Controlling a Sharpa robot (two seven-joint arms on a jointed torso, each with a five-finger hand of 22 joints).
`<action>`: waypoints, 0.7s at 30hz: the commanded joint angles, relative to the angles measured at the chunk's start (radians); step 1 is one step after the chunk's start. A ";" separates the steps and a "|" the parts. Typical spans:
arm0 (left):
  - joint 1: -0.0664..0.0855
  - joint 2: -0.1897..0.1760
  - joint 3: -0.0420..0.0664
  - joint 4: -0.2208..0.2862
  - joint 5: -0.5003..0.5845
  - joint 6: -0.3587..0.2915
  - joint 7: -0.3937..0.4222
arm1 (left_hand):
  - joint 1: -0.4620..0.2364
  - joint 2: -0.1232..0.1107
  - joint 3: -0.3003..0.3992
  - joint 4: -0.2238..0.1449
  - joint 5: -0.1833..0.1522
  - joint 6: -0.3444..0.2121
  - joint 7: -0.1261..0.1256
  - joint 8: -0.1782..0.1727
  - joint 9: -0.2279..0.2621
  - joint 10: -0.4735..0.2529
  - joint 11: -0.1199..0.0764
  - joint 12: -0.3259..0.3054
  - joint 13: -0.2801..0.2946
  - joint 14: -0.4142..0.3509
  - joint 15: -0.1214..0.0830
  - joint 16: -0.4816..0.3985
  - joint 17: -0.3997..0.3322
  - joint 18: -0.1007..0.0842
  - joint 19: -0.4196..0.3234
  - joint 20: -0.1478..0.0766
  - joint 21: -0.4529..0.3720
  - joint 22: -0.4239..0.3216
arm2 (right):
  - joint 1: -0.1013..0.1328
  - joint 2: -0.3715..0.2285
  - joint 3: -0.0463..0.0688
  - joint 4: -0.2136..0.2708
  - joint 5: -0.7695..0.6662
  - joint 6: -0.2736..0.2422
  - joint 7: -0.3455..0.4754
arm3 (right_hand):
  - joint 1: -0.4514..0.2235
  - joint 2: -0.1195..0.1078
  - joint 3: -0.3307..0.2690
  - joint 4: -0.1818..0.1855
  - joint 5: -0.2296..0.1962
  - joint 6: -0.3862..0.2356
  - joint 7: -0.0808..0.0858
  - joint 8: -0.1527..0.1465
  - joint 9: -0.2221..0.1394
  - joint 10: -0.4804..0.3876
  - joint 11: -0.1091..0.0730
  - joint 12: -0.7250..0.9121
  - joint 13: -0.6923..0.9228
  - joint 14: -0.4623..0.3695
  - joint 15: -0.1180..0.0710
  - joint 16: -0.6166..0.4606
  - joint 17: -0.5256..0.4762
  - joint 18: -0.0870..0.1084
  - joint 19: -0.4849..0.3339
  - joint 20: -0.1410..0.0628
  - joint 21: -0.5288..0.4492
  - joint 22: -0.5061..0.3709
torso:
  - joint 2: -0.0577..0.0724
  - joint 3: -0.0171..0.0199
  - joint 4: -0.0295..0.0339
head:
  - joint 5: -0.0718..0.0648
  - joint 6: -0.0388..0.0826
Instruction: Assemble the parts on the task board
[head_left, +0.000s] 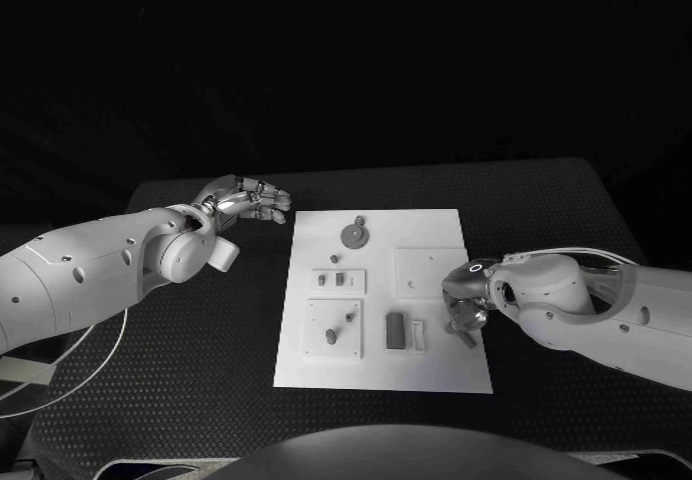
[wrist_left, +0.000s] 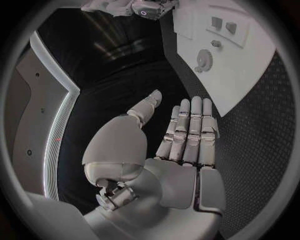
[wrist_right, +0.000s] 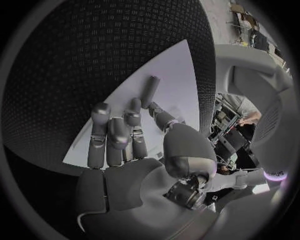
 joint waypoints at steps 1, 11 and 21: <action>0.001 0.001 0.001 0.003 0.005 0.016 0.006 | -0.002 0.003 -0.006 0.000 -0.002 -0.003 0.003 0.004 -0.001 -0.003 0.002 0.002 -0.001 0.005 0.000 -0.003 0.001 0.011 0.000 0.004 0.005 -0.002 | -0.011 0.000 -0.009 -0.007 0.014 0.019 -0.027 | 0.005 0.021 0.005 -0.021 0.007 -0.002 0.004 -0.006 -0.075 0.001 0.001 -0.006 -0.002 -0.005 -0.006 0.005 -0.001 0.029 -0.007 0.000 0.006 0.018 | 0.000 0.0006 -0.0006 | 0.000 0.000; 0.001 0.002 0.001 0.002 0.005 0.016 0.004 | -0.002 0.003 -0.006 0.000 -0.002 -0.003 0.004 0.004 -0.001 -0.003 0.002 0.002 -0.001 0.005 0.000 -0.004 0.002 0.011 0.000 0.004 0.005 -0.002 | -0.011 -0.001 -0.009 -0.006 0.012 -0.014 -0.047 | -0.015 0.008 -0.003 -0.036 0.007 -0.002 0.005 -0.007 -0.077 0.001 0.001 -0.006 -0.002 -0.005 -0.005 0.006 -0.003 0.029 -0.006 0.002 0.007 0.016 | -0.001 0.0010 -0.0010 | -0.003 0.001; 0.001 0.002 0.001 0.002 0.005 0.018 0.002 | -0.003 0.003 -0.007 0.001 -0.002 -0.004 0.004 0.004 -0.002 -0.004 0.003 0.002 -0.002 0.005 0.000 -0.005 0.004 0.011 0.000 0.005 0.005 -0.002 | -0.011 -0.008 -0.009 -0.001 0.015 0.006 -0.064 | -0.109 -0.283 0.092 0.184 0.009 -0.009 0.005 -0.014 -0.082 0.000 -0.002 -0.012 -0.006 -0.002 -0.009 -0.001 -0.010 0.029 0.010 -0.015 -0.005 0.004 | -0.001 0.0010 -0.0009 | -0.004 0.002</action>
